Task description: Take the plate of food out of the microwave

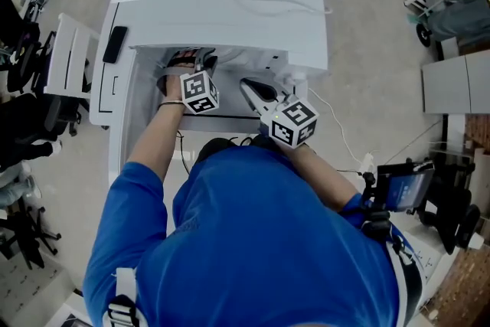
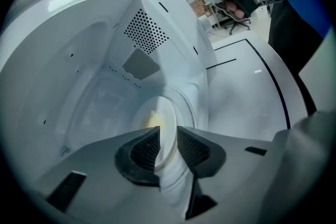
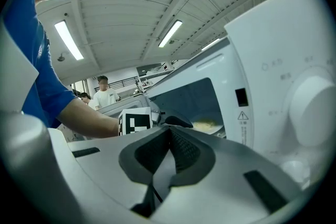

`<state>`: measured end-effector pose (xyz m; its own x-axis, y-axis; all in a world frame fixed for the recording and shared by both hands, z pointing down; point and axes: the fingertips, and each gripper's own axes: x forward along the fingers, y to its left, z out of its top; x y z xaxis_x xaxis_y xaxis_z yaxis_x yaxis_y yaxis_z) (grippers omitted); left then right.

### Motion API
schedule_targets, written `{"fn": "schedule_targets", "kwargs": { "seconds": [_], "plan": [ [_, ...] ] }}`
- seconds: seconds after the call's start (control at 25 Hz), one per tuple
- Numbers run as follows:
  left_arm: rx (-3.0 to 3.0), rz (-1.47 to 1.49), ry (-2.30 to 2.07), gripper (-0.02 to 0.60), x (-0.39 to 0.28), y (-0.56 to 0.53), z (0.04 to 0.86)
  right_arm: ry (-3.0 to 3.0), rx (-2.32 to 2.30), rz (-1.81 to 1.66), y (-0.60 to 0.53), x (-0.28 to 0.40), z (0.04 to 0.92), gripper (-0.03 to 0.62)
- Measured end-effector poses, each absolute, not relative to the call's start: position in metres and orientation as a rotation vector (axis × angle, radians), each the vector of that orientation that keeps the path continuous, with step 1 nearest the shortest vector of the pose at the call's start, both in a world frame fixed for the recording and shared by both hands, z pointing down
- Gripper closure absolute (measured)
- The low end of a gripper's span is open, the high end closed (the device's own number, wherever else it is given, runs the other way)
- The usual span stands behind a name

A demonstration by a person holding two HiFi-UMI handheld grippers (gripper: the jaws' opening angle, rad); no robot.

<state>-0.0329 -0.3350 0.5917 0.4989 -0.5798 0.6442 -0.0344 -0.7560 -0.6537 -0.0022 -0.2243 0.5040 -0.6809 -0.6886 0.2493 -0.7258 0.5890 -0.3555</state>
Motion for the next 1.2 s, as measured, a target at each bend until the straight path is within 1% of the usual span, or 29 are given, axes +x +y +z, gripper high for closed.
{"fn": "schedule_targets", "kwargs": {
  "seconds": [0.16,0.44,0.56,0.76,1.2],
  "plan": [
    [-2.089,-1.295,0.404,0.486,-0.032,-0.337,0.602,-2.724,1.234,0.67,-0.225,0.002,0.502,0.597],
    [-2.025,-1.324,0.37,0.486,-0.029,-0.342,0.604,-2.728,1.251,0.664,-0.228,0.004,0.5,0.599],
    [-2.035,-1.319,0.364,0.496,-0.028,-0.343,0.606,-2.727,1.25,0.664,-0.229,0.003,0.501,0.599],
    [-2.067,-1.314,0.369,0.537,-0.029,-0.338,0.606,-2.72,1.255,0.667,-0.23,0.006,0.502,0.598],
    [-2.108,-1.297,0.401,0.541,-0.035,-0.324,0.601,-2.715,1.237,0.686,-0.228,0.002,0.509,0.598]
  ]
}}
